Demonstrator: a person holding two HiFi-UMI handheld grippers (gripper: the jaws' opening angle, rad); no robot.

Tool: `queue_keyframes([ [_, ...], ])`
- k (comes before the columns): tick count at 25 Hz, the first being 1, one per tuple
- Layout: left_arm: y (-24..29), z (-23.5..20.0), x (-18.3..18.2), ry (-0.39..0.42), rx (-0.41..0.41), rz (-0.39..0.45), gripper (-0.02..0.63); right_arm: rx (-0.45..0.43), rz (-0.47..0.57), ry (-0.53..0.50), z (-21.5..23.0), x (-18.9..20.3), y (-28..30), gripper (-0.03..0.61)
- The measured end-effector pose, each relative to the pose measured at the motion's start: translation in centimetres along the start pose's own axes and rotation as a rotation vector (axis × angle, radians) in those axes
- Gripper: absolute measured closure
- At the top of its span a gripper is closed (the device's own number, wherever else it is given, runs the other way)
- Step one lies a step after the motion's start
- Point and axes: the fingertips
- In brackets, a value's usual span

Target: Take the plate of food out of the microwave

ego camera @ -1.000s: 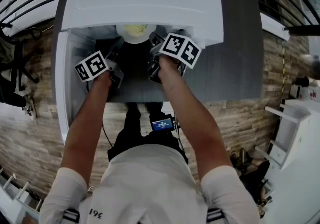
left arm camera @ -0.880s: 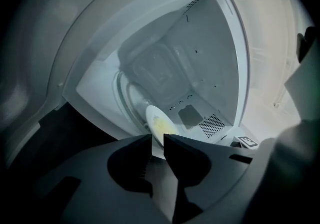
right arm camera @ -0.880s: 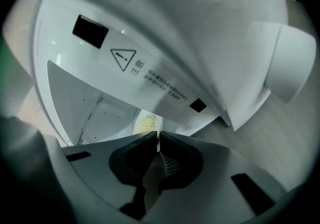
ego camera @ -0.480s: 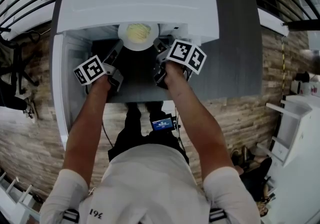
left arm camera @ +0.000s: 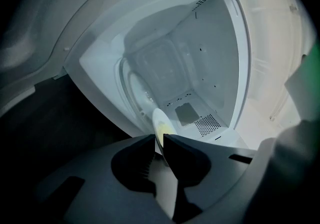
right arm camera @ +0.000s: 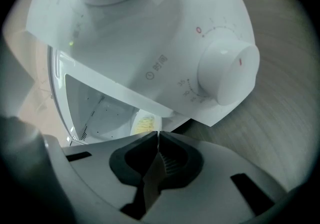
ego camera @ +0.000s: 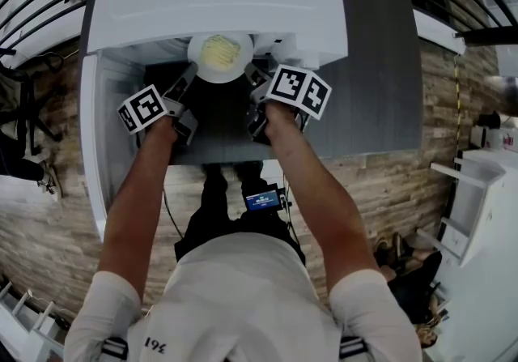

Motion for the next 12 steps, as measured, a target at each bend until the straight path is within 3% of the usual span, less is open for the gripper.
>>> queue_keyframes([
  [12,-1.9,1.0,1.0,0.041,0.006,0.007,0.561,-0.004,0.000,-0.080,-0.7,0.9,-1.0,0.566],
])
Point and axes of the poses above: the fingertips, and each gripper's own axes: y forward along the fingers, z to its right, x out of its underside, and after that the axes turned 10 degrees about -y, right-handed
